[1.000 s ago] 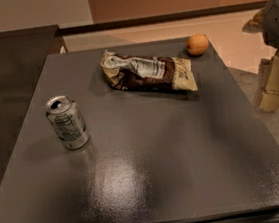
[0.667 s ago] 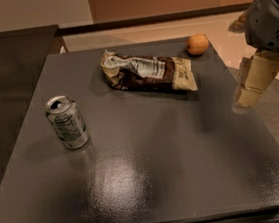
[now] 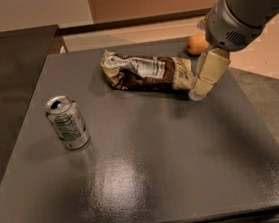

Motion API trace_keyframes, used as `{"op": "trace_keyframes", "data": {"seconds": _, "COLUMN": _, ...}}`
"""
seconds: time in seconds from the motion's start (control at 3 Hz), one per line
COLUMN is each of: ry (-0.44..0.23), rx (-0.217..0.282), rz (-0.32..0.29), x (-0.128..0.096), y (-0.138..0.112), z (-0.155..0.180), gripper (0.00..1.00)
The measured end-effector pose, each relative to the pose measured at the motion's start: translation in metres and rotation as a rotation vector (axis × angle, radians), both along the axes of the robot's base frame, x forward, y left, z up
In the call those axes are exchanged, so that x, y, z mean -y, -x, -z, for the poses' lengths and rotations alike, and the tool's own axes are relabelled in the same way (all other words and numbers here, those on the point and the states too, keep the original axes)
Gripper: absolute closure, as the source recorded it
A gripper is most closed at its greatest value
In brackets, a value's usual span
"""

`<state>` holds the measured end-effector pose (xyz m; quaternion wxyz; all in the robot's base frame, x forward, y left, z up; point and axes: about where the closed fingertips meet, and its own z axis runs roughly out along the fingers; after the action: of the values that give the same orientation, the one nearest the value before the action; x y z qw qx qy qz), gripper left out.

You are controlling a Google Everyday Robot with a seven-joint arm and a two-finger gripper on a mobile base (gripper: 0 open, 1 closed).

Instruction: Move brown chip bag near 7up can

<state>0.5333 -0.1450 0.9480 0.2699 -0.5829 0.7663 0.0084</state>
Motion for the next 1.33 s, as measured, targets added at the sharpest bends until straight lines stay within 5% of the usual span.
{"op": "trace_keyframes", "data": {"seconds": 0.67, "ry": -0.047, "rx": 0.018, "rz": -0.013, "x": -0.044, "y": -0.051, "z": 0.024, "gripper": 0.0}}
{"op": "trace_keyframes", "data": {"seconds": 1.33, "ry": -0.045, "rx": -0.039, "rz": -0.043, "x": -0.07, "y": -0.084, "z": 0.067, "gripper": 0.0}}
